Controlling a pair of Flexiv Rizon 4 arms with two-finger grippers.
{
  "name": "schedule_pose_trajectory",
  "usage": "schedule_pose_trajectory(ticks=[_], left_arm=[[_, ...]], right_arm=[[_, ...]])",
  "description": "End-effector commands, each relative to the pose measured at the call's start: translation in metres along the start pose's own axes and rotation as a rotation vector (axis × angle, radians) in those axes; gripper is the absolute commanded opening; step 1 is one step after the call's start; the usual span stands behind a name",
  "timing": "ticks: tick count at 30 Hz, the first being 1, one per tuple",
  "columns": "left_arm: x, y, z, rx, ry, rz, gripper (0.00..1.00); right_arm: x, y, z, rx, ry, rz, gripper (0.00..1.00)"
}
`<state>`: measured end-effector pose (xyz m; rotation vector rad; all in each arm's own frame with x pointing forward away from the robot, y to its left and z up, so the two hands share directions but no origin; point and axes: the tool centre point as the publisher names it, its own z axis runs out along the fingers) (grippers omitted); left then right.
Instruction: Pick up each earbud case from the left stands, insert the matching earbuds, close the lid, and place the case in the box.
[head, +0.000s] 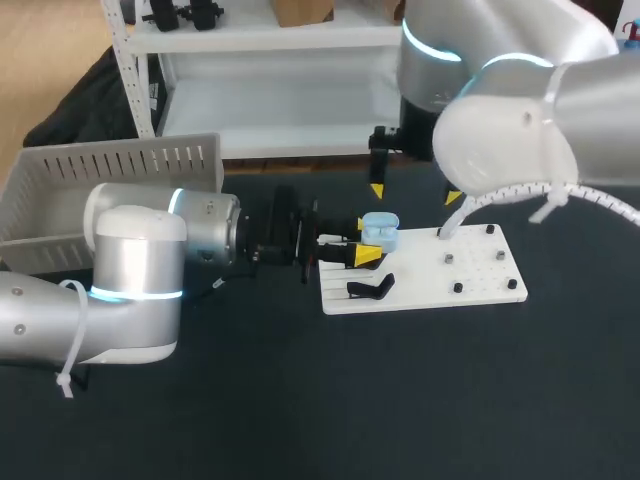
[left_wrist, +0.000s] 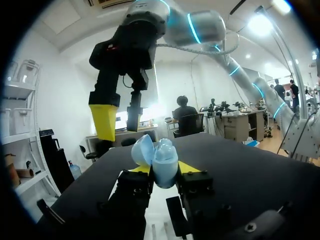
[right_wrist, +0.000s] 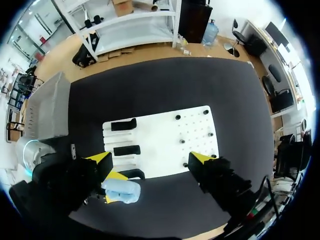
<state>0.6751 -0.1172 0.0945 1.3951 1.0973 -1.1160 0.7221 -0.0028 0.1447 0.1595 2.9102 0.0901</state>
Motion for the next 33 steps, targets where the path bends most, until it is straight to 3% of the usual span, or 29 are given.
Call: schedule_pose_trajectory(ticks=[1, 10, 25, 30, 33], left_arm=[[0.0, -0.001, 0.001, -0.006, 0.0, 0.001, 0.0], [0.0, -0.001, 0.001, -0.006, 0.0, 0.001, 0.0], [0.0, -0.001, 0.001, -0.006, 0.0, 0.001, 0.0], [0.0, -0.001, 0.001, -0.006, 0.0, 0.001, 0.0], [0.0, -0.001, 0.001, -0.006, 0.0, 0.001, 0.0]], right_arm=[[-0.004, -0.002, 0.008, 0.013, 0.04, 0.005, 1.0], [0.015, -0.008, 0.014, 0.024, 0.099, -0.005, 1.0], [0.04, -0.009, 0.003, 0.025, 0.145, -0.027, 1.0], [0.042, -0.01, 0.0, 0.02, 0.137, -0.024, 1.0], [0.038, -0.013, -0.006, 0.01, 0.092, -0.008, 1.0]])
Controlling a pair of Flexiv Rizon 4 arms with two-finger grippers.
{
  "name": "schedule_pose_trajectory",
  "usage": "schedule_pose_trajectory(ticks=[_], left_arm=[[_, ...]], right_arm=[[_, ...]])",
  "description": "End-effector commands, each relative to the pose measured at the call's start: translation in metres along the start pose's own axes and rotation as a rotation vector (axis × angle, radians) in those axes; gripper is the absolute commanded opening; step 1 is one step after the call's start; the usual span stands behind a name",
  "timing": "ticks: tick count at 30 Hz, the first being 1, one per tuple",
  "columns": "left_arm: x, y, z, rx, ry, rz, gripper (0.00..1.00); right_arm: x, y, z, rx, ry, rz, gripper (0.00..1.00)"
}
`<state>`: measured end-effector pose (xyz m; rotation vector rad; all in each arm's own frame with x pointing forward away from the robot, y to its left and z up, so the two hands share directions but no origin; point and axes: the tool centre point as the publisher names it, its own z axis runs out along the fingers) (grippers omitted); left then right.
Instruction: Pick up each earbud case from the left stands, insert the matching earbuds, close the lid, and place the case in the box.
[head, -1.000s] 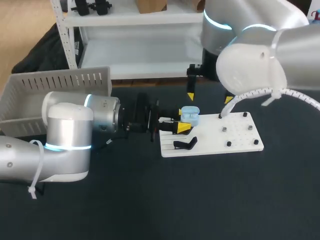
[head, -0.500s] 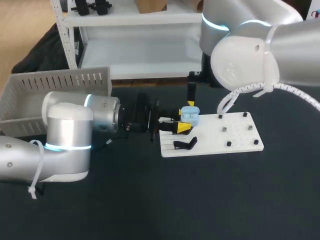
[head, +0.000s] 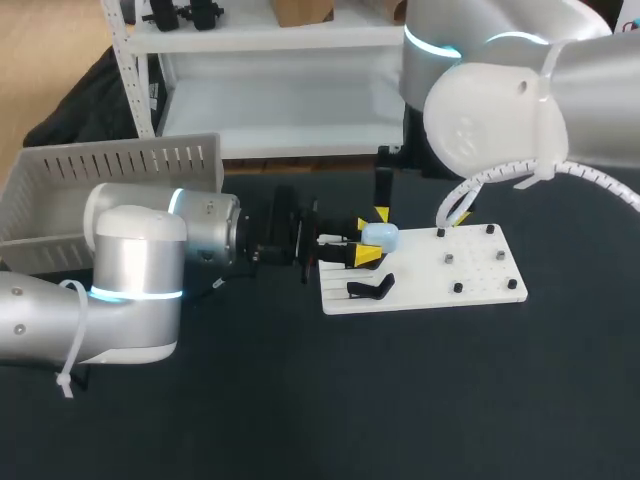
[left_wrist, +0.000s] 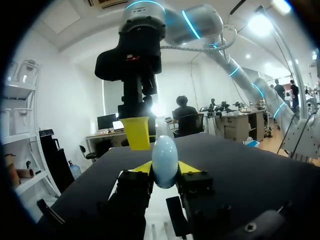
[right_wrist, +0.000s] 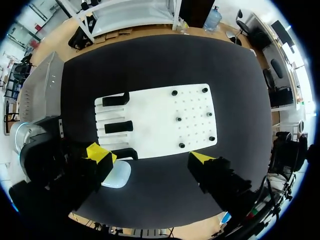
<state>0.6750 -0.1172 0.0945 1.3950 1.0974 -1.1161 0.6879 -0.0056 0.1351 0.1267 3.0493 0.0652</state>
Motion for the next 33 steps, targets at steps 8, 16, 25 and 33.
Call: schedule_pose_trajectory(ticks=[8, 16, 25, 33], left_arm=[[0.0, -0.001, 0.001, -0.006, 0.0, 0.001, 0.0], [-0.015, 0.004, -0.039, -0.089, 0.0, 0.0, 0.0], [-0.041, 0.01, -0.107, -0.191, 0.037, -0.006, 0.0], [-0.052, 0.02, -0.169, -0.314, 0.066, -0.042, 0.0]], right_arm=[[-0.008, -0.03, -0.044, -0.114, -0.235, 0.103, 1.0], [-0.006, -0.049, -0.065, -0.218, -0.336, 0.166, 1.0], [-0.006, -0.049, -0.065, -0.218, -0.336, 0.166, 1.0], [-0.006, -0.049, -0.065, -0.218, -0.336, 0.166, 1.0]])
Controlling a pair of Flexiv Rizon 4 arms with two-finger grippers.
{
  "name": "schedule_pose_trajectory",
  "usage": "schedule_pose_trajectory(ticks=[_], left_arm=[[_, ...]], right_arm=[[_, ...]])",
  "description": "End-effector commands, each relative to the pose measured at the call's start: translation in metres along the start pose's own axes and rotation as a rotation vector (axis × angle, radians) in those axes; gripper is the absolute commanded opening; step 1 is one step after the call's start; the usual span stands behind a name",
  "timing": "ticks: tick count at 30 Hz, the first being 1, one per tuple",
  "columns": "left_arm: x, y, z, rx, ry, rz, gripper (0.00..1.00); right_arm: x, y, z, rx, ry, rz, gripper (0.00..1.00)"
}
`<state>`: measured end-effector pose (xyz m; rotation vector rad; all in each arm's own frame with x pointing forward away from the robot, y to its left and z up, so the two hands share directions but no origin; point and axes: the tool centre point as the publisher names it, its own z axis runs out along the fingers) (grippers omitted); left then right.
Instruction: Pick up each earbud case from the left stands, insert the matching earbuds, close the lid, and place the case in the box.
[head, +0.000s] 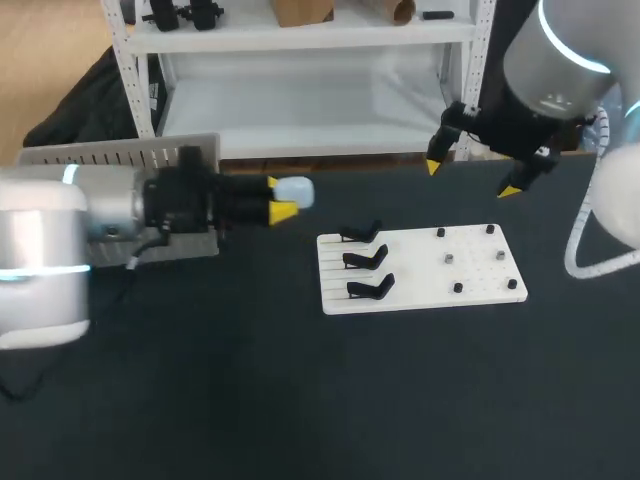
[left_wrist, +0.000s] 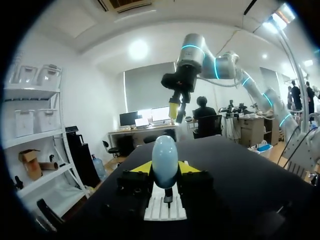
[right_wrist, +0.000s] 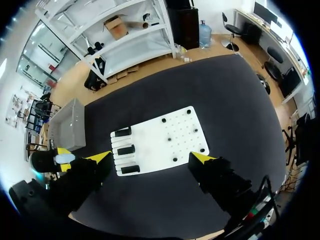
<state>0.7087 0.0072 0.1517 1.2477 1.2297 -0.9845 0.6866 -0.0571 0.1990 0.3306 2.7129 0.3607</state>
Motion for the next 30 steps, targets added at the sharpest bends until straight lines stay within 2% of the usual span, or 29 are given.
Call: schedule_pose_trajectory(ticks=[1, 12, 17, 20, 21, 25, 30], left_arm=[[-0.008, -0.001, -0.047, -0.129, 0.037, -0.003, 0.0], [-0.006, 0.037, -0.115, -0.255, 0.079, -0.048, 0.0], [0.009, 0.065, -0.151, -0.306, 0.136, -0.086, 0.0], [0.021, 0.087, -0.172, -0.349, 0.085, -0.129, 0.0], [0.025, 0.095, -0.177, -0.358, 0.09, -0.13, 0.0], [0.042, 0.123, -0.19, -0.363, 0.099, -0.145, 0.0], [0.059, 0.148, -0.205, -0.37, 0.13, -0.16, 0.0]], right_arm=[[0.003, -0.001, -0.001, 0.001, -0.044, 0.002, 1.0], [0.003, -0.001, -0.001, 0.001, -0.044, 0.002, 1.0], [0.003, -0.001, -0.001, 0.001, -0.044, 0.002, 1.0], [0.003, -0.001, -0.001, 0.001, -0.044, 0.002, 1.0], [0.003, -0.001, -0.001, 0.001, -0.044, 0.002, 1.0], [0.003, -0.001, -0.001, 0.001, -0.044, 0.002, 1.0], [0.003, -0.001, -0.001, 0.001, -0.044, 0.002, 1.0]])
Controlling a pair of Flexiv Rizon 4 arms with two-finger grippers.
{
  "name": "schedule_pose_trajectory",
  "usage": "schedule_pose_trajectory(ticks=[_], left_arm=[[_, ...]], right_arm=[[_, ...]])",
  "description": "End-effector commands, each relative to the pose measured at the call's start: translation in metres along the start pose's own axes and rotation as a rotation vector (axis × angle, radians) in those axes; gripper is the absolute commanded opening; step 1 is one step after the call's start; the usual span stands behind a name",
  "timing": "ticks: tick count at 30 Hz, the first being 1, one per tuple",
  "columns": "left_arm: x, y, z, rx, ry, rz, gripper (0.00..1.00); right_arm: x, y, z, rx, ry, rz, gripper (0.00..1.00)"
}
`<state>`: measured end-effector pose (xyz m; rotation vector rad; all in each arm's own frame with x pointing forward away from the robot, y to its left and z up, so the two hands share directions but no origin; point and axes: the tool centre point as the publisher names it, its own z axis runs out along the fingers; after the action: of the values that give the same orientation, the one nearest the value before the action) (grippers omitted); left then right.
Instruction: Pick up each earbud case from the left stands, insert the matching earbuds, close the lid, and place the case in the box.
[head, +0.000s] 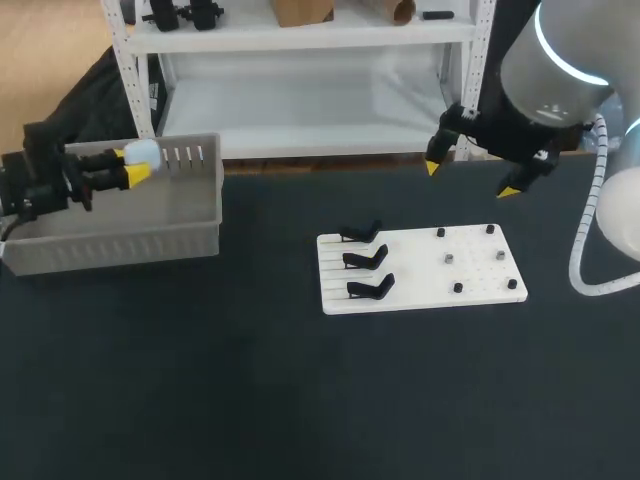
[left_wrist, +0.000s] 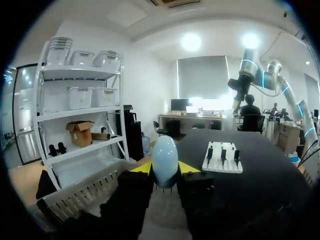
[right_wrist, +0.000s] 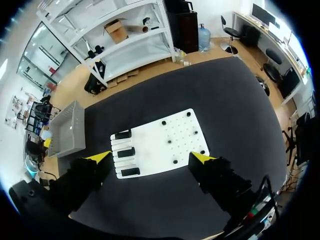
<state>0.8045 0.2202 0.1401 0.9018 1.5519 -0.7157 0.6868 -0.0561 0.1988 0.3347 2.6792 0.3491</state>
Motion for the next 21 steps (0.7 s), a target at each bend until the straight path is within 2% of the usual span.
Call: schedule_pose_trajectory(ticks=[1, 6, 11, 12, 13, 15, 21], left_arm=[[0.012, 0.039, 0.008, 0.047, 0.021, -0.001, 0.0], [0.019, 0.061, 0.005, 0.045, 0.037, -0.011, 0.0], [0.016, 0.067, 0.003, 0.064, 0.066, 0.008, 0.02], [0.015, 0.067, 0.002, 0.071, 0.075, 0.013, 0.15], [0.014, 0.067, 0.001, 0.071, 0.077, 0.015, 0.4], [0.013, 0.066, -0.001, 0.068, 0.086, 0.021, 1.0], [0.005, 0.053, -0.012, 0.078, 0.079, 0.057, 1.0]], right_arm=[[0.003, -0.002, -0.001, -0.001, -0.009, 0.002, 1.0], [0.003, -0.002, -0.001, -0.001, -0.009, 0.002, 1.0], [0.003, -0.002, -0.001, -0.001, -0.009, 0.002, 1.0], [0.003, -0.002, -0.001, -0.001, -0.009, 0.002, 1.0], [0.003, -0.002, -0.001, -0.001, -0.009, 0.002, 1.0], [0.003, -0.002, -0.001, -0.001, -0.009, 0.002, 1.0], [0.003, -0.002, -0.001, -0.001, -0.009, 0.002, 1.0]])
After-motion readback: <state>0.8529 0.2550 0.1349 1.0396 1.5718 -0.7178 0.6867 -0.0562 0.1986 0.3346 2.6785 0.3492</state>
